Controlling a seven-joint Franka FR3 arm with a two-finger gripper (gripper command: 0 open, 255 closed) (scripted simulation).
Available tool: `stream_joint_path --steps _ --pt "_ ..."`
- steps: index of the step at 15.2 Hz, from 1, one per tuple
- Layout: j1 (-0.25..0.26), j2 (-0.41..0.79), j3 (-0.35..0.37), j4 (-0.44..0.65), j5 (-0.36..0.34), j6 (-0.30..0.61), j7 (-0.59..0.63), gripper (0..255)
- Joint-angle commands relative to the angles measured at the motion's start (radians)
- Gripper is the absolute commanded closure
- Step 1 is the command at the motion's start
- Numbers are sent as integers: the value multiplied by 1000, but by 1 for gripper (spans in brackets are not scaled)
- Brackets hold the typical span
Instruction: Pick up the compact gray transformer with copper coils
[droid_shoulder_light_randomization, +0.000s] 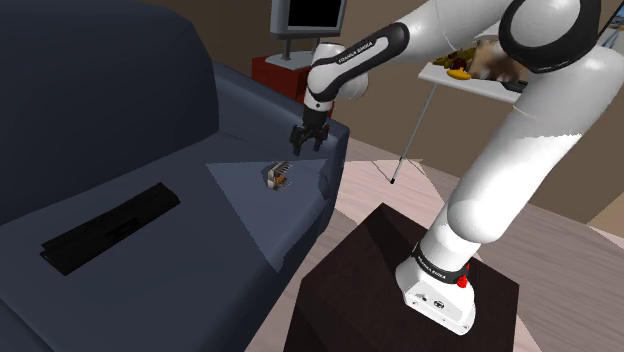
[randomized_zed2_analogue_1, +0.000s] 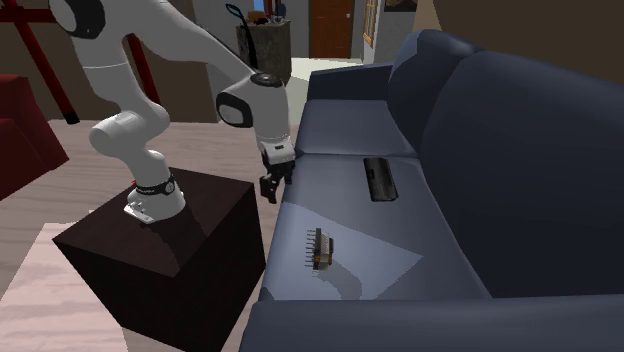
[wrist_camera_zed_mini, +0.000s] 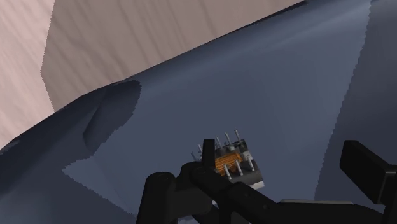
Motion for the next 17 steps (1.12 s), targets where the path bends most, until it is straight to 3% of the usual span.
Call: stream_joint_path --steps 1,10,17 --pt "-1 82 -2 40 21 35 -15 0" --pt "-28 444 14 278 108 124 -72 0" --pt "-34 519 25 282 125 193 -90 0"
